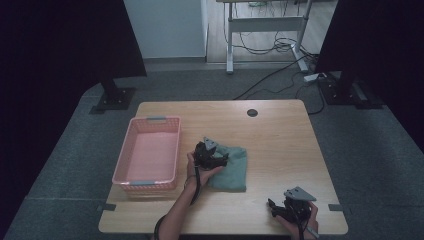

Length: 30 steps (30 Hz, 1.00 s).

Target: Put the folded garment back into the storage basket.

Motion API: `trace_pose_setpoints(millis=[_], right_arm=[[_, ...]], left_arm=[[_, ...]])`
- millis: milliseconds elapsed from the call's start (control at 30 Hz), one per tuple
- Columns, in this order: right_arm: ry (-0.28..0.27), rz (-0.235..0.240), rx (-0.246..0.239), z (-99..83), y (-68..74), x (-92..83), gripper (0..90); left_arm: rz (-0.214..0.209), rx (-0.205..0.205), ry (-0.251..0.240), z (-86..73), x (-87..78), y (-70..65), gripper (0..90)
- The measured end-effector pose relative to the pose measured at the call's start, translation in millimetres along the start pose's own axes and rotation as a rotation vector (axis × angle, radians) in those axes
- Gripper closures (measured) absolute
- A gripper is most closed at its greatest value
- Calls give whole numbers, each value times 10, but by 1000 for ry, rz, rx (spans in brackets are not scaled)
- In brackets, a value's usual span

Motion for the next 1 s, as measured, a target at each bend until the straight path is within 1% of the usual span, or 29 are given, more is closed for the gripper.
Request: trace_pose_setpoints(millis=[67, 267, 400, 500, 567, 633, 733, 900, 1000], right_arm=[[0, -1, 1, 0, 0, 0, 190], [0, -3, 2, -1, 1, -2, 190], [0, -2, 1, -1, 1, -1, 190], [0, -1, 1, -1, 1, -1, 190], [-1, -2, 2, -1, 1, -1, 190], [-1, -2, 3, -1, 2, 0, 190], [-1, -2, 3, -1, 2, 0, 190], [-1, -4, 3, -1, 1, -2, 190], [-1, -4, 3, -1, 1, -2, 190]], left_arm=[[-2, -6, -1, 4, 11, 6, 227], [-5, -2, 3, 33, 45, 33, 227], [-6, -1, -4, 72, 87, 64, 228], [-5, 12, 19, 78, 139, 98, 228], [-7, 12, 25, 80, 169, 112, 223], [-14, 7, 29, 76, 194, 116, 225], [-12, 6, 34, 52, 223, 124, 227], [-14, -14, 36, -6, 252, 161, 216], [-10, -8, 34, -16, 261, 164, 213]])
Point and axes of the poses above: each handheld gripper's, and its own axes: x roughly forward along the jaws, z roughly out of its top, y roughly to its left, the point moved 8 cm from there along x, roughly forward along the jaws, and after that the axes turned 15 degrees about -z, right-handed, at the moved point
